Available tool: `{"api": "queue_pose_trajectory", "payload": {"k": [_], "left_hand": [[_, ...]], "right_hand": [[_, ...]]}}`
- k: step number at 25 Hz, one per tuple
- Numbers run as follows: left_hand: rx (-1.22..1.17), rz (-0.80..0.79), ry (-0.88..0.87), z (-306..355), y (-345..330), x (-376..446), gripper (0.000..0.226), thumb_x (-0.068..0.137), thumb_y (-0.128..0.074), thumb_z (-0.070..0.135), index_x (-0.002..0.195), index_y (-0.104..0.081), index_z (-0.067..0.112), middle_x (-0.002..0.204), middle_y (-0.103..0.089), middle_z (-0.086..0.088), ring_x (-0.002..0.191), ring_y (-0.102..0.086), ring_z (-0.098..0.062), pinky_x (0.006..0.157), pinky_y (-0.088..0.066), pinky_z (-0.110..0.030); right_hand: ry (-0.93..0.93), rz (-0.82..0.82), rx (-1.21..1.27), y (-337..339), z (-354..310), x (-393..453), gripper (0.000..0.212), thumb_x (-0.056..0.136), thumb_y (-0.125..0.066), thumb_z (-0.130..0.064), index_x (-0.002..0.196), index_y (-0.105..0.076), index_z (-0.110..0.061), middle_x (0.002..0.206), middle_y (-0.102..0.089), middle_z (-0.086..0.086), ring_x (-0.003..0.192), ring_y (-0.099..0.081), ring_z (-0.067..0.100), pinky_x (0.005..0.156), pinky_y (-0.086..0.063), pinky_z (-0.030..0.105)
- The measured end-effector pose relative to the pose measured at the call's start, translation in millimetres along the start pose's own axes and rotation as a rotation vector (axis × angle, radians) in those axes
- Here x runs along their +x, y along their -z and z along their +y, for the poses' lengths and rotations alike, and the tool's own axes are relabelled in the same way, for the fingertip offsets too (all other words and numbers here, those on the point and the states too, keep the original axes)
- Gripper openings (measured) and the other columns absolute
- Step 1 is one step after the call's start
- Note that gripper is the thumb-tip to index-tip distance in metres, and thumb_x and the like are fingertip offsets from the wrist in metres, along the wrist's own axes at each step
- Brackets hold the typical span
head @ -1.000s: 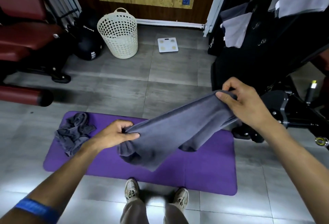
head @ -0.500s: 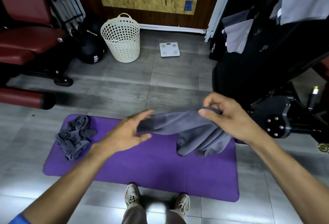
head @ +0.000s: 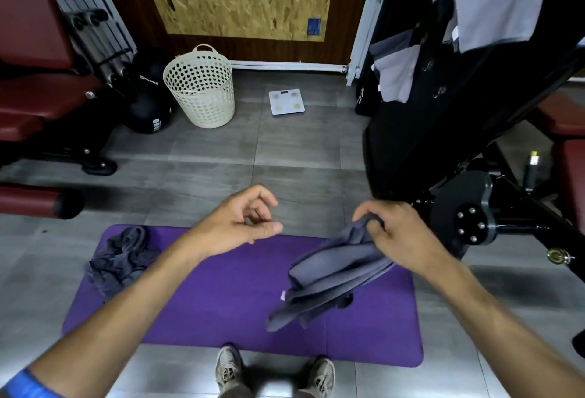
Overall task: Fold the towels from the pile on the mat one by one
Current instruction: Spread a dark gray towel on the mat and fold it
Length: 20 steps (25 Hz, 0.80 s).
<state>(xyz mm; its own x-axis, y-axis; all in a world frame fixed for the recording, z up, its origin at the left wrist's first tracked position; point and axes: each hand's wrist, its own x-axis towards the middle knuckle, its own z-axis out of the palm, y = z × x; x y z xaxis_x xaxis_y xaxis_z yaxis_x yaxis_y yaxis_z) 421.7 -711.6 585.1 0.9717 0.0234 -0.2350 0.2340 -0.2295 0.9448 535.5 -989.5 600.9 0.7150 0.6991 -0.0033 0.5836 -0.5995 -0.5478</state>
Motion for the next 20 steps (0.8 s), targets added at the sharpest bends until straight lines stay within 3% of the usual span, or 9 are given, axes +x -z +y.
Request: {"api": "queue_pose_trajectory", "payload": {"k": [3, 5, 8, 9, 11, 13, 15, 18, 20], "left_hand": [[0.191, -0.061, 0.004, -2, -42, 5, 0.026, 0.084, -0.076, 0.021, 0.108, -0.066, 0.023, 0.098, -0.069, 0.004, 0.088, -0.063, -0.008, 0.082, -0.049, -0.023], [0.160, -0.020, -0.085, -3, -75, 7, 0.025, 0.082, -0.076, 0.011, 0.105, -0.069, 0.014, 0.096, -0.071, 0.002, 0.087, -0.064, -0.002, 0.080, -0.049, -0.022], [-0.071, 0.123, -0.142, -13, -95, 8, 0.012, 0.083, -0.072, 0.007, 0.092, -0.068, 0.000, 0.080, -0.070, -0.013, 0.076, -0.064, -0.014, 0.070, -0.051, -0.035], [-0.102, 0.199, -0.143, -14, -95, 7, 0.012, 0.083, -0.072, 0.012, 0.085, -0.067, 0.001, 0.073, -0.065, -0.017, 0.069, -0.060, -0.018, 0.065, -0.049, -0.037], [-0.087, 0.262, -0.125, -15, -91, 1, 0.015, 0.079, -0.077, 0.016, 0.073, -0.064, 0.010, 0.059, -0.051, -0.011, 0.057, -0.047, -0.013, 0.054, -0.041, -0.028], [-0.015, 0.146, -0.076, -14, -78, -6, 0.016, 0.079, -0.079, 0.012, 0.070, -0.065, 0.011, 0.055, -0.042, -0.003, 0.051, -0.039, -0.008, 0.048, -0.035, -0.024], [0.226, 0.131, -0.088, -20, -53, -9, 0.019, 0.082, -0.074, 0.024, 0.072, -0.067, 0.010, 0.058, -0.046, -0.001, 0.052, -0.040, -0.013, 0.049, -0.039, -0.034], [0.473, 0.393, -0.152, -17, -28, -13, 0.013, 0.083, -0.061, 0.030, 0.080, -0.070, 0.021, 0.073, -0.059, 0.002, 0.068, -0.058, -0.017, 0.068, -0.051, -0.037], [0.249, 0.577, -0.111, -5, -24, -20, 0.012, 0.091, -0.057, 0.019, 0.084, -0.067, 0.024, 0.076, -0.061, 0.001, 0.068, -0.060, -0.014, 0.064, -0.055, -0.033]], "right_hand": [[-0.022, -0.055, 0.113, -18, -20, -2, 0.039, 0.071, -0.042, -0.014, 0.098, -0.071, -0.020, 0.086, -0.071, -0.012, 0.078, -0.060, -0.007, 0.073, -0.042, 0.010], [-0.058, 0.006, 0.126, -25, -36, -5, 0.029, 0.074, -0.047, -0.032, 0.093, -0.068, -0.025, 0.081, -0.072, -0.008, 0.077, -0.063, 0.003, 0.071, -0.050, 0.022], [-0.160, 0.129, -0.055, -22, -51, -5, 0.032, 0.072, -0.060, -0.055, 0.065, -0.051, -0.025, 0.055, -0.055, -0.009, 0.056, -0.047, 0.004, 0.052, -0.033, 0.017], [-0.188, 0.150, -0.091, -20, -52, -5, 0.036, 0.074, -0.064, -0.054, 0.062, -0.047, -0.024, 0.052, -0.049, -0.008, 0.054, -0.044, 0.004, 0.050, -0.029, 0.017], [-0.168, 0.197, -0.106, -17, -46, -4, 0.034, 0.080, -0.065, -0.046, 0.064, -0.046, -0.024, 0.054, -0.049, -0.008, 0.055, -0.046, 0.007, 0.052, -0.033, 0.023], [-0.065, 0.153, -0.166, -17, -36, -7, 0.019, 0.086, -0.060, -0.037, 0.075, -0.054, -0.023, 0.067, -0.059, -0.006, 0.065, -0.057, 0.017, 0.059, -0.044, 0.031], [0.048, 0.057, -0.243, -22, -23, -15, 0.014, 0.087, -0.053, -0.029, 0.091, -0.062, -0.019, 0.082, -0.066, -0.002, 0.077, -0.063, 0.023, 0.065, -0.051, 0.037], [0.024, 0.043, -0.466, -40, 2, -27, 0.027, 0.069, -0.071, -0.009, 0.095, -0.067, -0.012, 0.082, -0.068, 0.004, 0.071, -0.065, 0.030, 0.058, -0.055, 0.037], [-0.093, 0.148, -0.560, -53, 21, -28, 0.019, 0.064, -0.067, -0.007, 0.083, -0.065, -0.009, 0.069, -0.066, 0.008, 0.063, -0.062, 0.034, 0.055, -0.054, 0.038]]}}
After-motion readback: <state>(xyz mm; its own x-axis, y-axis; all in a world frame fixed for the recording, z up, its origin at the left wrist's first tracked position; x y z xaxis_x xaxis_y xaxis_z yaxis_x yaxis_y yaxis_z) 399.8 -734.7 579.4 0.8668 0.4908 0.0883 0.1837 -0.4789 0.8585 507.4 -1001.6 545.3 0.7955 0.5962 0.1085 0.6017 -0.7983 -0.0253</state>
